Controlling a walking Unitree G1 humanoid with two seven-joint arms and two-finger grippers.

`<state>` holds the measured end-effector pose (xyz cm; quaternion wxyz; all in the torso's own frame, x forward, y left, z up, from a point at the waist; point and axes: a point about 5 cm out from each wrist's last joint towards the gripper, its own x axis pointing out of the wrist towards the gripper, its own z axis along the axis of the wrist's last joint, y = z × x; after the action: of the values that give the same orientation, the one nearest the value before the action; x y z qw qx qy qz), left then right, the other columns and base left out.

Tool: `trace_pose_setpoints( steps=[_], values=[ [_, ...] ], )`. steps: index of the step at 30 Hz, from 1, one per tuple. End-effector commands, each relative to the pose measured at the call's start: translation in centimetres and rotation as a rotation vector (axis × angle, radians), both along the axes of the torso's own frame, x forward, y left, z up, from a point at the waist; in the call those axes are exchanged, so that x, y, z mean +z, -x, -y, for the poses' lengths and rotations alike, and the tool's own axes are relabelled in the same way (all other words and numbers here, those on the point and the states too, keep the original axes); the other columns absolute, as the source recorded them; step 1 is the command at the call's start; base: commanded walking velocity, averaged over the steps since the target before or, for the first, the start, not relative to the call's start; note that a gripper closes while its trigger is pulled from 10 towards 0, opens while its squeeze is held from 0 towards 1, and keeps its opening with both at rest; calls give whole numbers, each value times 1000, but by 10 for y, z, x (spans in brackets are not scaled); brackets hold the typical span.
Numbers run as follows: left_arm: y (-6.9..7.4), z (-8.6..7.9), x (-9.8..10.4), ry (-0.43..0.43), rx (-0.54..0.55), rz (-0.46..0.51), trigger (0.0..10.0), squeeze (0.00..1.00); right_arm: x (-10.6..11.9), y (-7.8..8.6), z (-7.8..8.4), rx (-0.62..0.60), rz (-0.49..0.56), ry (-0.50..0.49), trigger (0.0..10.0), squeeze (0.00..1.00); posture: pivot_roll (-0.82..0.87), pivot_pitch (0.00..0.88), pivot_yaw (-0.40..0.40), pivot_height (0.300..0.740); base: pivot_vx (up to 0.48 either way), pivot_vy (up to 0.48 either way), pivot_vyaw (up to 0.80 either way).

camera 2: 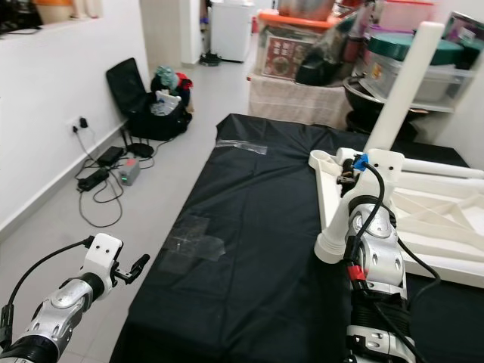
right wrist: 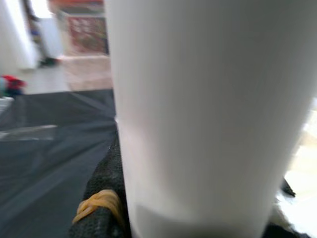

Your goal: Building children table

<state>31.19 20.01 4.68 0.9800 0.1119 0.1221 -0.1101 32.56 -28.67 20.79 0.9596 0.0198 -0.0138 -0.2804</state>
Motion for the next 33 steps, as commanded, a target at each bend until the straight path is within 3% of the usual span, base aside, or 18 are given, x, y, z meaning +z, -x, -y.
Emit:
trace_pose_setpoints(
  steps=[1, 3, 5, 6, 8, 10, 11, 12, 13, 14, 17, 18, 22, 23, 26, 28, 30, 33],
  values=[
    [3, -2, -4, -18, -2, -17, 10000, 0, -25, 22, 28, -250, -119, -54, 0, 0, 39, 0, -61, 740, 0, 0, 0],
    [3, -2, -4, -18, -2, -17, 10000, 0, -25, 22, 28, -250, -119, -54, 0, 0, 39, 0, -61, 740, 0, 0, 0],
    [4, -2, -5, -21, -3, -20, 10000, 0, -22, 34, -1, -306, -104, -108, 0, 0, 36, 0, -57, 740, 0, 0, 0],
    [4, -2, -5, -21, -3, -20, 10000, 0, -22, 34, -1, -306, -104, -108, 0, 0, 36, 0, -57, 740, 0, 0, 0],
    [4, 0, -6, -20, -8, -22, 10000, 0, -20, 35, -30, -237, -91, -133, 0, 0, 34, 0, -56, 740, 0, 0, 0],
    [4, 1, -6, -20, -9, -22, 10000, 0, -21, 34, -37, -219, -96, -133, 0, 0, 38, 0, -59, 740, 0, 0, 0],
    [4, 1, -6, -20, -9, -22, 10000, 0, -23, 32, -43, -187, -100, -136, 7373, 0, 38, 0, -59, 740, 0, 0, 0],
    [4, 1, -6, -20, -9, -22, 10000, 0, -23, 32, -43, -187, -100, -136, 7373, 0, 38, 0, -59, 740, 0, 0, 0],
    [3, 0, -5, -22, -7, -22, 10000, 0, -23, 30, -44, -165, -87, -144, 10000, 0, 37, 0, -61, 740, 0, 0, 0],
    [3, -1, -5, -23, -4, -22, 10000, 0, -21, 29, -42, -150, -62, -144, 10000, 478, 37, 0, -61, 740, 0, 0, 0],
    [4, -2, -6, -24, -1, -23, 10000, 0, -16, 28, -40, -147, -35, -145, 10000, 478, 37, 0, -61, 740, 0, 0, 0],
    [4, -2, -6, -24, -1, -23, 10000, 0, -13, 28, -39, -141, -25, -144, 10000, 1000, 32, 0, -64, 740, 0, 0, 0],
    [5, -1, -6, -20, -1, -23, 10000, 0, -3, 24, -36, -93, -34, -129, 10000, 1000, 34, 0, -66, 740, 0, 0, 0],
    [5, 0, -6, -19, -1, -22, 10000, 0, 1, 22, -36, -52, -31, -99, 10000, 0, 33, 0, -65, 740, 0, 0, 0],
    [4, 0, -6, -18, -1, -21, 10000, 0, 7, 18, -38, 22, -16, -88, 10000, 0, 34, 0, -65, 740, 0, 0, 0],
    [3, -2, -5, -18, 2, -18, 10000, 0, 18, 11, -48, 204, 35, -62, 10000, 0, 35, 0, -62, 740, 0, 0, 0],
    [3, -3, -4, -18, 3, -16, 10000, 0, 24, 8, -52, 289, 56, -45, 10000, 0, 35, 0, -63, 740, 0, 0, 0],
    [2, -3, -3, -18, 3, -15, 10000, 0, 29, 7, -56, 348, 71, -24, 10000, 0, 33, 0, -61, 740, 0, 0, 0]
  ],
)
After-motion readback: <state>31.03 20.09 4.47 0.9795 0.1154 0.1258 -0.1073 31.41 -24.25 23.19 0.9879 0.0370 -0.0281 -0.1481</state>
